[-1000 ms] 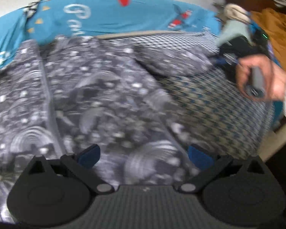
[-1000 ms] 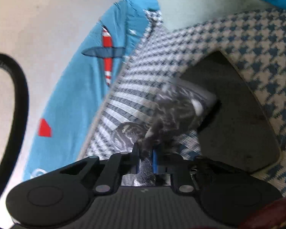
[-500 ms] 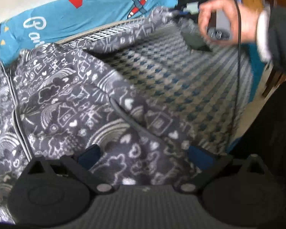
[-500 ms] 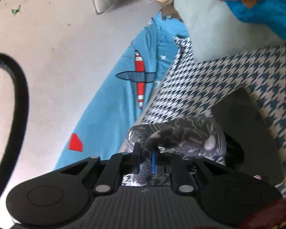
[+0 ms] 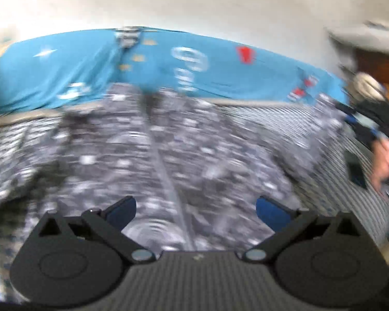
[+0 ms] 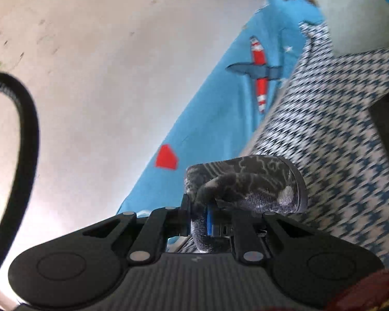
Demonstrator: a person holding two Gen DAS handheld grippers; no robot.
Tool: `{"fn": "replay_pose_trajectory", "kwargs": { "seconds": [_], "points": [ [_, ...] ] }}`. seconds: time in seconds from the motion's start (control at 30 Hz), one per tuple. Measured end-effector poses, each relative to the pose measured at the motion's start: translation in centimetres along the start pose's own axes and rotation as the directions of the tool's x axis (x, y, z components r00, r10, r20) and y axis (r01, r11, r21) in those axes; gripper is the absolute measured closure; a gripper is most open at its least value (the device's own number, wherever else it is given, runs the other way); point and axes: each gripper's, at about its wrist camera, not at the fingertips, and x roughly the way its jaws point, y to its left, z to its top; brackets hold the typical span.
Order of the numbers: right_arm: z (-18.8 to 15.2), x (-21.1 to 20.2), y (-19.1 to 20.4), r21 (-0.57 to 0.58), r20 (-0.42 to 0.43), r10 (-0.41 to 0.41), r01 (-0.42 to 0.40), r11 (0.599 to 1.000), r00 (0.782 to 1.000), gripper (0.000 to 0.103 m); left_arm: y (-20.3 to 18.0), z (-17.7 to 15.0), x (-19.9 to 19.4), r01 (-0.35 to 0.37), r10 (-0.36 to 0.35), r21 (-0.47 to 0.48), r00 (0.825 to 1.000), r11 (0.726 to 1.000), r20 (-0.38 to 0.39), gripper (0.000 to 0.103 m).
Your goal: Fold clothes
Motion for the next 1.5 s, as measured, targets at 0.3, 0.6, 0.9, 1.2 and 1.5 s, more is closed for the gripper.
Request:
{"fn": "replay_pose_trajectory", "kwargs": {
  "seconds": [0.3,0.6,0.9,1.2,1.5],
  "points": [
    [-4.0,2.5,4.1,-0.082,-0.089,0.089,-0.096,0.992,0.992,0.09,5.0,-0.2,-1.2,-0.195,0.197,-0.162,0.98,0.967,-0.002,0.0],
    [-8.4,5.0,8.2,-0.173,-0.198,0.199,-0.234,0.957,0.96,0.09,8.8,-1.5,-2.8,-0.21,0.206,-0.272,0.978,0.939,-0.042,0.0],
    [-15.8,8.8,11.1,-0.288,-0.47,0.118,-0.279,0.916,0.875,0.058,10.5,-1.7,-3.4,-0.219,0.213,-0.323,0.976,0.921,-0.054,0.0],
    [-15.4,9.2,9.1,-0.218,-0.497,0.088,-0.223,0.95,0.863,0.057,10.4,-1.4,-3.3,-0.205,0.199,-0.334,0.979,0.92,-0.052,0.0],
    [-16.6,9.3,8.0,-0.245,-0.597,-0.044,-0.13,0.961,0.801,0.056,9.7,-1.5,-2.6,-0.218,0.21,-0.311,0.976,0.925,-0.059,0.0]
  ]
}}
